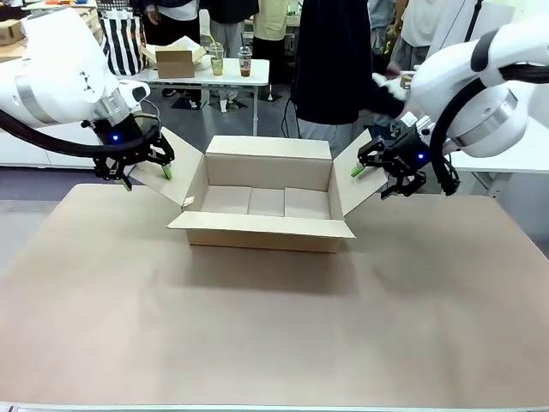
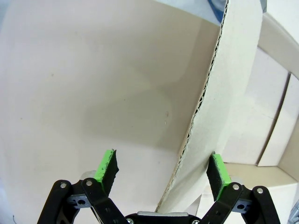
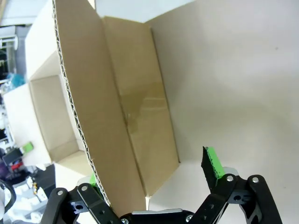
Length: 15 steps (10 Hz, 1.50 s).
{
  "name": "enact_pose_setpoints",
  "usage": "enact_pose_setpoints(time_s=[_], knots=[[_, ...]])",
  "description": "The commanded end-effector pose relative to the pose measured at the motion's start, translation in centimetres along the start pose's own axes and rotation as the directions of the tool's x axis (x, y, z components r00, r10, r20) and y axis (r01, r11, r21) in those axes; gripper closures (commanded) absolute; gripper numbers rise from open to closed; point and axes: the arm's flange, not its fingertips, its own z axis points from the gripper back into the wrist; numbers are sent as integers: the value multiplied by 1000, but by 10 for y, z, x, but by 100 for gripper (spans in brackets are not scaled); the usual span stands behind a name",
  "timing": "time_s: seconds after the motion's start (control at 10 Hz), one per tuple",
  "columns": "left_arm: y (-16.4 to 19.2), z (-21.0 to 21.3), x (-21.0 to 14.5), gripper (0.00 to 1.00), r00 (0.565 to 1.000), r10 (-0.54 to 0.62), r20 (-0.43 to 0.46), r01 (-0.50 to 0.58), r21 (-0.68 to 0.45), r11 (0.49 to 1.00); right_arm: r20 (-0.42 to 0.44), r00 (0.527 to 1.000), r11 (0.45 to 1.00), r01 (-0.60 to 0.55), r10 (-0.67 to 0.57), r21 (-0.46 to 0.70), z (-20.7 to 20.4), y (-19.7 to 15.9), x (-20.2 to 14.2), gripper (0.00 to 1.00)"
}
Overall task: Pack the gift set into the box.
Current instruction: Place both hands on the side flaps of the Package Box and spread them outward, then lift both hands away from the flaps of the Package Box.
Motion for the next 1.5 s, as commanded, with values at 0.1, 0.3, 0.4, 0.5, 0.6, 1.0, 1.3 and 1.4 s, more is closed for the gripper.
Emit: enact_pose_setpoints(time_s=[0.1, 0.3, 0.4, 0.5, 0.6, 1.0, 1.3, 1.4], knots=[[-1, 2, -1, 0, 1000, 12, 0, -12, 13, 1000, 4, 1000, 999, 12, -12, -33, 1, 5, 4, 0], [-1, 2, -1, 0, 1000, 12, 0, -12, 13, 1000, 4, 1000, 999, 12, -12, -33, 1, 5, 4, 0], [-1, 2, -1, 0, 1000, 12, 0, -12, 13, 1000, 4, 1000, 999, 12, -12, -33, 1, 5, 4, 0], [-1, 2, -1, 0, 1000, 12, 0, -12, 13, 1000, 4, 1000, 999, 12, -12, -33, 1, 5, 4, 0], [-1, 2, -1, 0, 1000, 12, 0, -12, 13, 1000, 4, 1000, 999, 12, -12, -33, 1, 5, 4, 0], [-1, 2, -1, 0, 1000, 12, 0, -12, 13, 1000, 4, 1000, 999, 12, -12, -33, 1, 5, 4, 0], [-1, 2, -1, 0, 1000, 12, 0, -12, 13, 1000, 4, 1000, 999, 12, -12, -33, 1, 5, 4, 0], [-1, 2, -1, 0, 1000, 12, 0, -12, 13, 1000, 4, 1000, 999, 12, -12, -33, 1, 5, 4, 0]])
